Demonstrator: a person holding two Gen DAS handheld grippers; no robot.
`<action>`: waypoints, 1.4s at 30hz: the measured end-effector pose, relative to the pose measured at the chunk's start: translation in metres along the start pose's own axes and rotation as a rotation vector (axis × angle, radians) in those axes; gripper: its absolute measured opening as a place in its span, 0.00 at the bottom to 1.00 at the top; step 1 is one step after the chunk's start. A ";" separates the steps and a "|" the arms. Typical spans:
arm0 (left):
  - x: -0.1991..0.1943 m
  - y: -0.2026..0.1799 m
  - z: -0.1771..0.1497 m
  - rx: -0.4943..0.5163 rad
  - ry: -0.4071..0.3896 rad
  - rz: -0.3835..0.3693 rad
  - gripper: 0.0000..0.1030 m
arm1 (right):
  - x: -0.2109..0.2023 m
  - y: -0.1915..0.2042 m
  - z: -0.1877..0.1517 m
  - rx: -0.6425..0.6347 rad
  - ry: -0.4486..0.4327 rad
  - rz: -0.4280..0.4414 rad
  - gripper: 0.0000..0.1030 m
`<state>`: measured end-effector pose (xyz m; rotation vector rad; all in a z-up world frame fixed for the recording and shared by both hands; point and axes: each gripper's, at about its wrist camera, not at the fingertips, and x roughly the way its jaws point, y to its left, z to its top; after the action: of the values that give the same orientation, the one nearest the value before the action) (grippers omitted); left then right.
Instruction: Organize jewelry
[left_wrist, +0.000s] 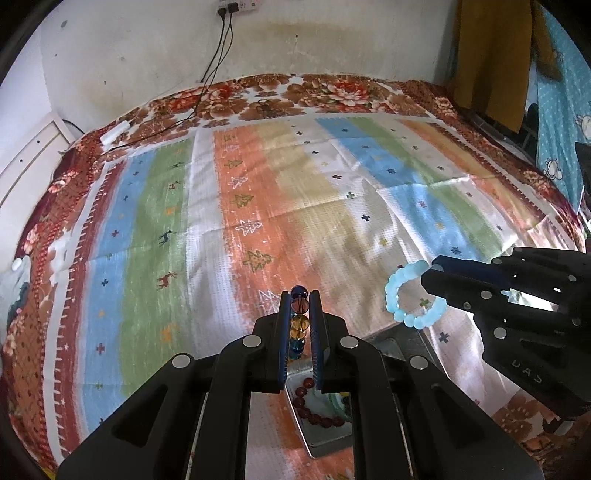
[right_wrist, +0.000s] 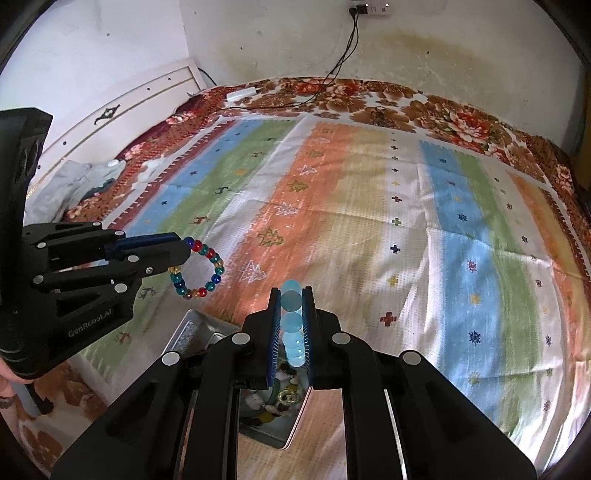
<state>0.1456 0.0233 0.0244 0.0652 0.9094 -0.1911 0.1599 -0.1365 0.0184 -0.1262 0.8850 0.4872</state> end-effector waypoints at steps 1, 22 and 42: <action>-0.002 0.000 -0.002 -0.003 -0.004 -0.004 0.09 | -0.002 0.001 -0.001 0.000 -0.004 0.002 0.12; -0.021 -0.016 -0.044 -0.042 0.012 -0.064 0.09 | -0.010 0.013 -0.032 0.000 0.041 0.067 0.12; -0.042 -0.018 -0.082 -0.062 -0.025 -0.057 0.64 | -0.035 0.007 -0.066 -0.021 0.010 0.067 0.61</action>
<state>0.0533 0.0229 0.0074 -0.0207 0.8925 -0.2165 0.0910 -0.1634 0.0042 -0.1187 0.8958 0.5586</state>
